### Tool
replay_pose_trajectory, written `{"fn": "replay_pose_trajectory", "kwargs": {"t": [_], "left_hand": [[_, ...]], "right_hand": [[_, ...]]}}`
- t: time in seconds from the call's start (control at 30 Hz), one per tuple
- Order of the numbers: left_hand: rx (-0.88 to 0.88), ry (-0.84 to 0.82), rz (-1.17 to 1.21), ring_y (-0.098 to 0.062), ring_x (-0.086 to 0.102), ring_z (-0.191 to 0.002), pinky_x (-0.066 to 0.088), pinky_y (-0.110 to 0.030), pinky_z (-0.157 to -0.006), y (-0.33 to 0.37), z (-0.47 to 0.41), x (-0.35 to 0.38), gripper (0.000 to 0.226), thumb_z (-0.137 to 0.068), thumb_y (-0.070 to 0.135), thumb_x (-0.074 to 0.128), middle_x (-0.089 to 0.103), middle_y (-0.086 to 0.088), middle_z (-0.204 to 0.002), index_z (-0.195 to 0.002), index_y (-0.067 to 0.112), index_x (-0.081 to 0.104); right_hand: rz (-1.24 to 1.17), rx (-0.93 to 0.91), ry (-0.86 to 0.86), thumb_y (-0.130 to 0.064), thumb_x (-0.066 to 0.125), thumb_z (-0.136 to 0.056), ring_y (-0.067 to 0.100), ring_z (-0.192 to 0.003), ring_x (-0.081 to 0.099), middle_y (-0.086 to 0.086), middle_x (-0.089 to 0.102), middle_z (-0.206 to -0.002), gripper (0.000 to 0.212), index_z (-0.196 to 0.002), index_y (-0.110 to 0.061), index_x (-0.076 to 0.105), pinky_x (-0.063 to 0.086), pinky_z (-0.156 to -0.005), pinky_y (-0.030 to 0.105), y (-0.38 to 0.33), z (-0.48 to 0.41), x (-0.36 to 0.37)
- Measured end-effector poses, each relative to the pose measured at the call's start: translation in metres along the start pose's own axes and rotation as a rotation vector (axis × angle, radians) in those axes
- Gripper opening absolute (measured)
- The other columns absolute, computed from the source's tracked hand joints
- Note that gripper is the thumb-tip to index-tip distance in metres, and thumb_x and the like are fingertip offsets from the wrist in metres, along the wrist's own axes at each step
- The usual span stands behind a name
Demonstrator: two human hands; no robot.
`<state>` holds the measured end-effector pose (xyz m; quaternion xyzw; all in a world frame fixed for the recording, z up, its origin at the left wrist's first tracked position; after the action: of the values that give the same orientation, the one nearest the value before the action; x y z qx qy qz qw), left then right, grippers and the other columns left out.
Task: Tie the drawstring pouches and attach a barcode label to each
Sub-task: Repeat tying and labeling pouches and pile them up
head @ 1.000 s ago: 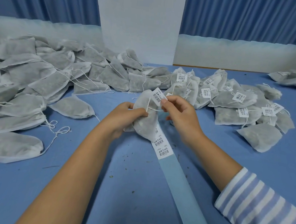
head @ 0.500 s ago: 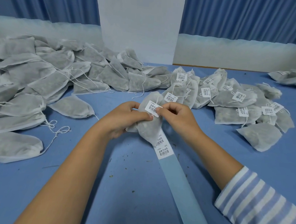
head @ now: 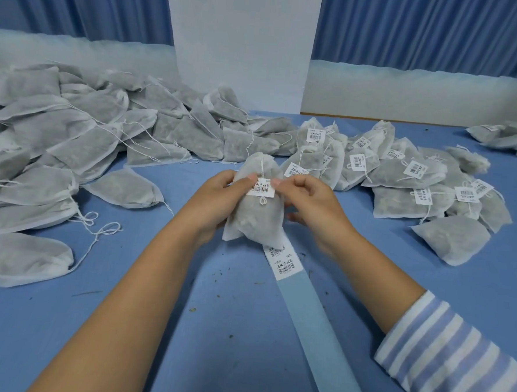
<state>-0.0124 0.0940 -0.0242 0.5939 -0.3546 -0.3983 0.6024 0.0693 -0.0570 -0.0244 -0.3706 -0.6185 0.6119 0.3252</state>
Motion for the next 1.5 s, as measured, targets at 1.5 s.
{"fn": "replay_pose_trajectory", "kwargs": {"t": [1.5], "left_hand": [[-0.111,0.217,0.142,-0.013,0.065,-0.077,0.058,-0.022,-0.073,-0.008,-0.003,0.004,0.014,-0.101,0.018,0.055,0.067,-0.004,-0.093,-0.089,0.011,0.058]], "right_hand": [[0.142,-0.172,0.542,-0.026,0.073,-0.084,-0.012,-0.093,0.054,-0.016,0.06,-0.114,0.041,-0.124,-0.02,0.065,0.039,-0.078,0.005,0.037,-0.038,-0.065]]}}
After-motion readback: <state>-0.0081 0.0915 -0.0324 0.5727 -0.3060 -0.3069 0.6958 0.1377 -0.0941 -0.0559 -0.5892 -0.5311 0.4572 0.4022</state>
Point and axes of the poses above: each hand's wrist, its own z-axis away from the middle knuckle, its own x-axis out of the palm, y = z × x, the point moved 2 cm from there along -z, towards the middle knuckle
